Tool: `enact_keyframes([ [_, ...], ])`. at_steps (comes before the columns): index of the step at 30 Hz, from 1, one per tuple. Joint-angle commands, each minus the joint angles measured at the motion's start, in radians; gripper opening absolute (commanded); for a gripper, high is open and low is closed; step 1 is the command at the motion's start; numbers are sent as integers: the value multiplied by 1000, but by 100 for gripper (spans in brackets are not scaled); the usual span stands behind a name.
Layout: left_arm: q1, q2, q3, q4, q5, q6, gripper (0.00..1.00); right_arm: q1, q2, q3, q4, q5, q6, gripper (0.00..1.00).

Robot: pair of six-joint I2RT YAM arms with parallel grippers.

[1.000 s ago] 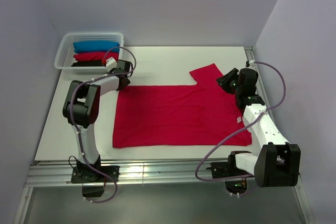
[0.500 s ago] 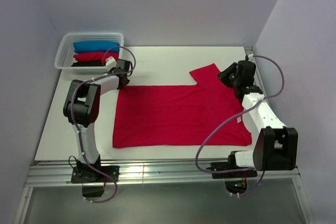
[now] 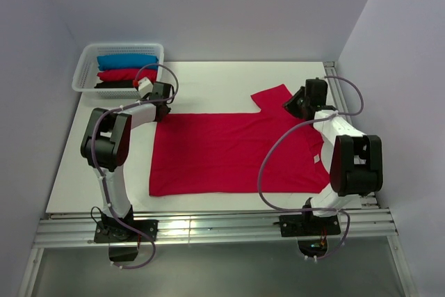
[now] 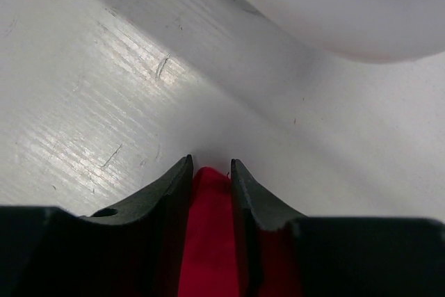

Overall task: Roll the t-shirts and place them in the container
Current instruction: Fold the tshirt

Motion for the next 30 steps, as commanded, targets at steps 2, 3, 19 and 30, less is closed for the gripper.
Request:
enact_keyframes([
  [2, 3, -8, -19, -64, 37, -13, 33, 9, 34, 102, 32, 18, 12, 27],
  [3, 1, 1, -15, -76, 35, -14, 33, 9, 44, 131, 26, 24, 12, 27],
  [19, 1, 32, 28, -109, 23, -14, 0, 8, 465, 657, -227, 200, -99, 45],
  [30, 0, -16, -21, -49, 41, 6, 0, 9, 810, 1131, -502, 203, -133, 54],
])
